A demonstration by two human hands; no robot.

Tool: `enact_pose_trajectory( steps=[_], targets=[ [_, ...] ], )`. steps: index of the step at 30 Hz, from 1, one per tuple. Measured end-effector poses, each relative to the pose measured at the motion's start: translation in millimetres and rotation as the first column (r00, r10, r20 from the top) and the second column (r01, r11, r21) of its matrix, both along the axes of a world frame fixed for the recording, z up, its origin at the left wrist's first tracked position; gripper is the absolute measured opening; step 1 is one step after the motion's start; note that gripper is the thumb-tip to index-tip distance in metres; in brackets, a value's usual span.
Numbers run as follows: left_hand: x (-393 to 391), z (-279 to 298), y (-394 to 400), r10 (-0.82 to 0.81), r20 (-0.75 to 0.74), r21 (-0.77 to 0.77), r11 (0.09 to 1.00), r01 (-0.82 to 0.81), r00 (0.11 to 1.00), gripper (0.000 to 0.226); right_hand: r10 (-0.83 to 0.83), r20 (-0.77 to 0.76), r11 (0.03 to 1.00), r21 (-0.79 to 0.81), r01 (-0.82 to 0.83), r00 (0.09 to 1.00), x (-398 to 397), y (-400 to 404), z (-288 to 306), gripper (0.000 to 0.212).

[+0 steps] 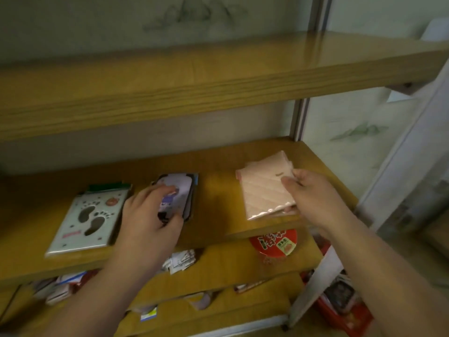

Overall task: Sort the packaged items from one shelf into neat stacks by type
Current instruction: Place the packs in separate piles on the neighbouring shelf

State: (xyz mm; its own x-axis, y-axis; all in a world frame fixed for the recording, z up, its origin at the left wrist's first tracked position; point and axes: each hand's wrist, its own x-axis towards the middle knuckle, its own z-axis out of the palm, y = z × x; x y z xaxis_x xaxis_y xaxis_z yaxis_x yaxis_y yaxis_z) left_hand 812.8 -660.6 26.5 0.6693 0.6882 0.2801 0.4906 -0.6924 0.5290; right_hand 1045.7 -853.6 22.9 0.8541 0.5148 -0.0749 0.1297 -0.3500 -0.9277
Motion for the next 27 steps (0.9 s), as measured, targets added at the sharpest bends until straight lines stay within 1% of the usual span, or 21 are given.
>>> enact_pose_trajectory(
  steps=[2,3,4,6,7,8,10,13,15,18,20,24,27],
  targets=[
    [-5,3,-8,0.012,0.007,-0.003,1.0,-0.012,1.0,0.039,0.034,0.031,0.998,-0.053,-0.032,0.999,11,9,-3,0.043],
    [-7,4,-11,0.015,0.012,0.001,1.0,-0.015,1.0,0.039,0.045,0.107,0.993,-0.115,-0.032,0.993,14,12,-5,0.046],
    [-9,6,-14,0.019,0.015,0.006,1.0,-0.019,1.0,0.038,0.063,0.218,0.981,-0.193,-0.02,0.974,16,14,-7,0.046],
    [-14,8,-19,0.038,0.014,0.01,0.999,-0.038,0.999,0.04,0.093,0.433,0.947,-0.318,0.055,0.897,16,14,-12,0.043],
    [-16,9,-20,0.05,0.014,0.005,0.999,-0.05,0.999,0.04,0.104,0.503,0.926,-0.364,0.101,0.858,15,12,-14,0.043],
    [-18,9,-21,0.063,0.013,0.0,0.998,-0.063,0.998,0.041,0.118,0.547,0.903,-0.406,0.139,0.829,14,10,-15,0.045],
    [-22,8,-22,0.08,0.012,0.007,0.997,-0.08,0.997,0.041,0.144,0.584,0.87,-0.46,0.179,0.799,11,7,-14,0.049],
    [-28,7,-25,0.086,0.013,-0.005,0.996,-0.086,0.996,0.042,0.161,0.61,0.882,-0.442,0.164,0.776,-1,4,-7,0.051],
    [-31,7,-25,0.093,-0.002,-0.009,0.996,-0.093,0.996,0.045,0.179,0.626,0.911,-0.397,0.113,0.759,-16,5,-2,0.049],
    [-37,8,-23,0.103,-0.108,0.146,0.986,-0.087,0.989,0.05,0.252,0.645,0.943,-0.332,-0.032,0.721,-44,12,4,0.047],
    [-43,8,-21,0.115,-0.171,0.208,0.975,-0.078,0.978,0.053,0.288,0.67,0.95,-0.288,-0.119,0.684,-61,19,5,0.046],
    [-67,6,-15,0.171,-0.216,0.238,0.964,-0.118,0.961,0.056,0.339,0.658,0.94,-0.206,-0.272,0.673,-97,40,3,0.043],
    [-95,6,-9,0.199,-0.202,0.261,0.955,-0.143,0.959,0.055,0.406,0.657,0.91,-0.223,-0.35,0.635,-125,56,0,0.045]
  ],
)
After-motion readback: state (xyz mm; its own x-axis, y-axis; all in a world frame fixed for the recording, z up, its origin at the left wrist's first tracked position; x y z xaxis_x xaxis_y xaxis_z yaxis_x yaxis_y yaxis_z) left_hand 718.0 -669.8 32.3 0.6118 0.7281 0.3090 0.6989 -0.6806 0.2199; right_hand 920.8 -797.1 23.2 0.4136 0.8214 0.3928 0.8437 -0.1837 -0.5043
